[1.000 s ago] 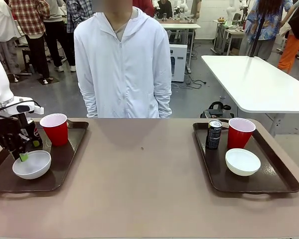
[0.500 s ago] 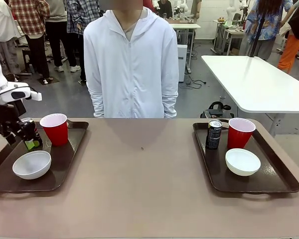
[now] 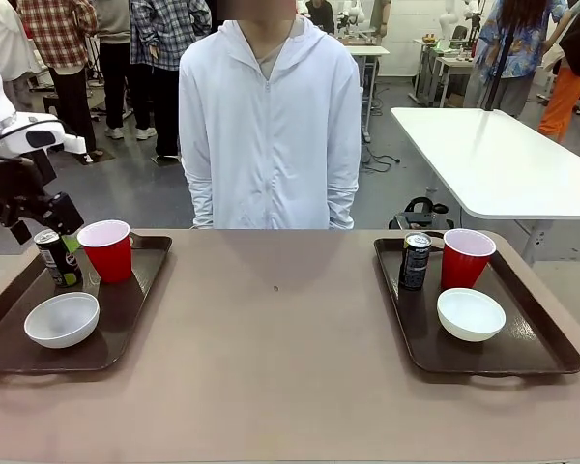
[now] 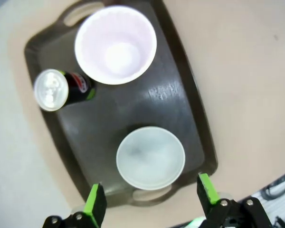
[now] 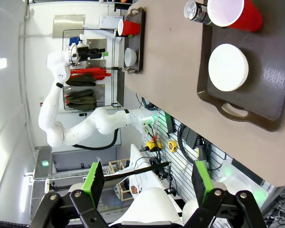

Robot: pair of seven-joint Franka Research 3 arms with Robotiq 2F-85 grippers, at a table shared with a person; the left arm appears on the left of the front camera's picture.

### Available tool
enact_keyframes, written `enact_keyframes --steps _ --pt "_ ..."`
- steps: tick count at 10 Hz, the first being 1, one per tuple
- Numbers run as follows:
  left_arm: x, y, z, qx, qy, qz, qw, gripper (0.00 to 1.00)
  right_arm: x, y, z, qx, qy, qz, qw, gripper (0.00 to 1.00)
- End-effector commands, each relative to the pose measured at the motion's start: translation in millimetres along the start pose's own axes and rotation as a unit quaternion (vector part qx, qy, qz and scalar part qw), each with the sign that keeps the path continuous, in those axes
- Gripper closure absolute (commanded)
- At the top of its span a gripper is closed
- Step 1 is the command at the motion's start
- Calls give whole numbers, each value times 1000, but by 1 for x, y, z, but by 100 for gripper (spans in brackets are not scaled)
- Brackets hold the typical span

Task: Prepare tableware on both trays.
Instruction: Pick up a Picnic Bowl from the table and place it on a Handle tray.

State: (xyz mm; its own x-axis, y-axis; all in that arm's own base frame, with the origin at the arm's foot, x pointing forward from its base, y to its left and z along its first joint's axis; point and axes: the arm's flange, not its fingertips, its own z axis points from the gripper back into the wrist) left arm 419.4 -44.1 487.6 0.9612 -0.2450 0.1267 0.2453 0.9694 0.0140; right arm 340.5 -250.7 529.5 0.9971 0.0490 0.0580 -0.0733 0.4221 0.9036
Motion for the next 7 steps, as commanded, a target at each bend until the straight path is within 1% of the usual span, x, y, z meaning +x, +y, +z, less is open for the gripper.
enact_keyframes --steps 1,2,3,7 --pt "-11 -9 17 37 17 29 999 0 -4 -2 -4 -6 0 2 1000 4" --pt "-13 -9 20 36 25 40 998 0 -4 -2 -4 -6 0 2 1000 4" --pt "-3 -6 9 13 4 12 1000 0 -4 -2 -4 -6 0 2 1000 4" --pt "-3 -6 9 13 4 12 1000 0 -4 -2 -4 -6 0 2 1000 4"
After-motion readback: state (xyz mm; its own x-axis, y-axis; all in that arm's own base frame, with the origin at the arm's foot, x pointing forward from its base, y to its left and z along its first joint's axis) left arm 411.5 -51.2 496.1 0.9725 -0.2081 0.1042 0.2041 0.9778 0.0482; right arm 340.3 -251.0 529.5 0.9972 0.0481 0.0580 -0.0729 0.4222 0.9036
